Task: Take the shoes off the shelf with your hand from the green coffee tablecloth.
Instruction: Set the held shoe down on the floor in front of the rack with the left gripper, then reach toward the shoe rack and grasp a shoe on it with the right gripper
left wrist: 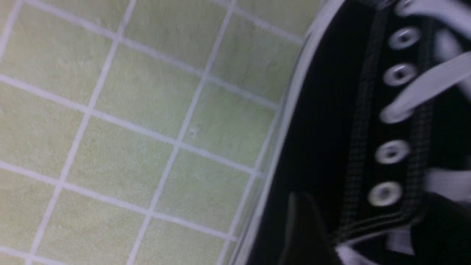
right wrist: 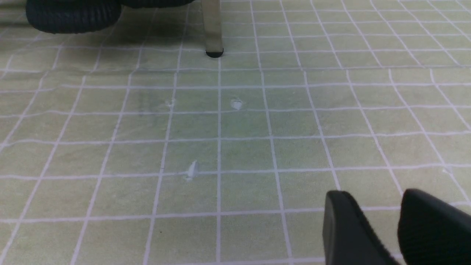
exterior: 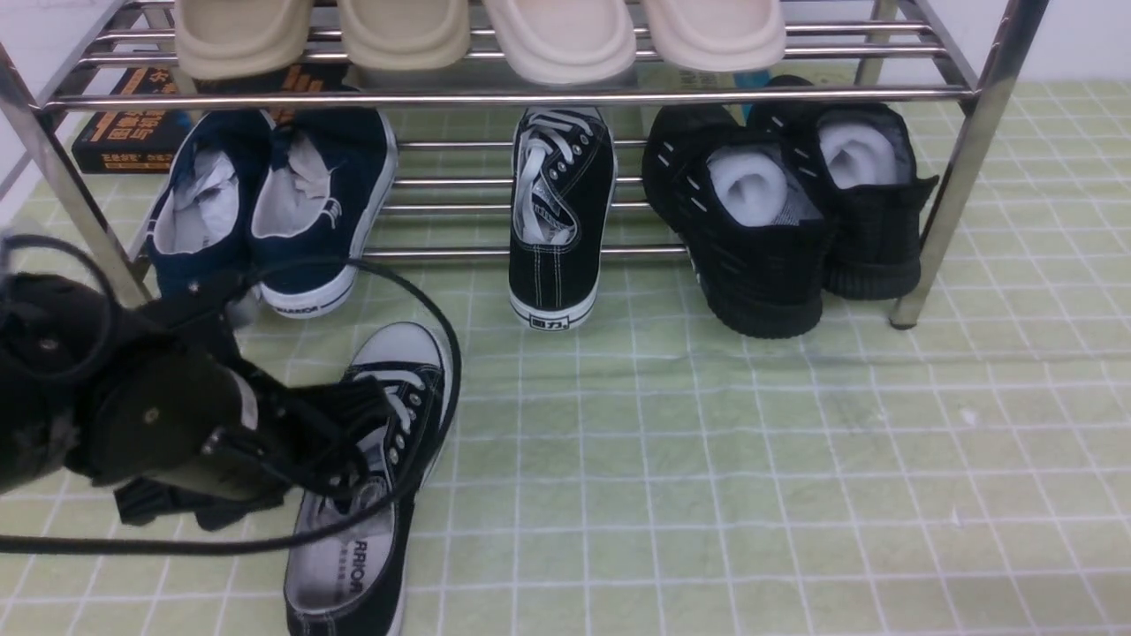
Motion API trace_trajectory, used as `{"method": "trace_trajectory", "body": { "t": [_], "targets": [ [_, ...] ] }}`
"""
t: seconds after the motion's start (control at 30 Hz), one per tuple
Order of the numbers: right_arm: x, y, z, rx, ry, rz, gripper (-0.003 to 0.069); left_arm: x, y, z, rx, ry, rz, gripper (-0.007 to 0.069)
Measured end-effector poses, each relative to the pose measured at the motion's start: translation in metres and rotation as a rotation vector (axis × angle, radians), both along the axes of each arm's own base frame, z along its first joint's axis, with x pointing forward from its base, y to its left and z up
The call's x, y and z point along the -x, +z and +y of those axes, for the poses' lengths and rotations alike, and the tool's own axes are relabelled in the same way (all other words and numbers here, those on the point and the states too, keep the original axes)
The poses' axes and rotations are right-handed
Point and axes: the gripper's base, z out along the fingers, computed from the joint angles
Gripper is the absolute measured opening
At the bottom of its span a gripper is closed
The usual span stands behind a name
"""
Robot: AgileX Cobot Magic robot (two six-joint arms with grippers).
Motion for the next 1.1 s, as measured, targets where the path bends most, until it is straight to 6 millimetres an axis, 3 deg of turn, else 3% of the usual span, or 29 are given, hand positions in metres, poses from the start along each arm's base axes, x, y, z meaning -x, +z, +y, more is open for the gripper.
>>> {"method": "trace_trajectory", "body": {
  "t": [0.07,0.27,0.4,0.6,0.9,1.0,1.1],
  "targets": [
    [0.0,0.0,0.0,0.0,0.0,0.0,0.024,0.002,0.012,0.001,0.0,-0.006,-0.025,0.0434],
    [0.0,0.0,0.0,0.0,0.0,0.0,0.024,0.022,0.078,0.013,-0.067,-0.102,-0.142,0.04],
    [0.0,0.0,0.0,0.0,0.0,0.0,0.024,0.048,0.107,0.027,-0.133,-0.156,-0.16,0.0246],
    [0.0,0.0,0.0,0.0,0.0,0.0,0.024,0.073,0.114,0.039,-0.191,-0.181,-0.095,0.0022],
    [0.0,0.001,0.0,-0.003,-0.003,-0.01,0.024,0.081,0.113,0.043,-0.21,-0.183,-0.051,0.0001],
    [-0.001,0.003,0.003,-0.198,-0.021,-0.042,0.024,0.082,0.113,0.043,-0.2,-0.185,-0.048,0.0001],
    [-0.003,0.007,0.01,-0.658,-0.062,-0.084,0.024,0.082,0.113,0.042,-0.195,-0.185,-0.046,0.0001]
  ]
}}
